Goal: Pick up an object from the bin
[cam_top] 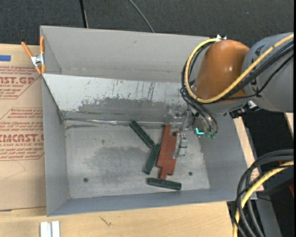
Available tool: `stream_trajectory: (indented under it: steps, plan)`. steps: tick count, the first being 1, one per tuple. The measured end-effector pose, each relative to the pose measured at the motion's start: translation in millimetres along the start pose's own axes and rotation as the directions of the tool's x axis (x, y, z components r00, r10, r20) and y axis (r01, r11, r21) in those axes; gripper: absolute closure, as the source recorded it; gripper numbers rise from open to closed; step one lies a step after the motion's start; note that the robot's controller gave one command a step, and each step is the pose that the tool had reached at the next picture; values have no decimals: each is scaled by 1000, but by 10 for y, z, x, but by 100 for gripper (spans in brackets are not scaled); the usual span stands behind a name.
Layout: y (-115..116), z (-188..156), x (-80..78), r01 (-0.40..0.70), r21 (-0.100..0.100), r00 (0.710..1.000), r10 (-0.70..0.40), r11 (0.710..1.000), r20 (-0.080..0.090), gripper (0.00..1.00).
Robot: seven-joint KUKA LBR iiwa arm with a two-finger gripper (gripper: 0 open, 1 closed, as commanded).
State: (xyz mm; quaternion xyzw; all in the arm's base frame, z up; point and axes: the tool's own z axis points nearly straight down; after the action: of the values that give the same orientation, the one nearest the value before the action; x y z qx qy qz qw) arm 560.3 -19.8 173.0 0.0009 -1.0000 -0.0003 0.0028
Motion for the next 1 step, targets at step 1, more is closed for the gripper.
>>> stream_trajectory:
  steps: [1]
  plan:
    - [-1,-40,-18,0,0,1000,0,1000,7,0]
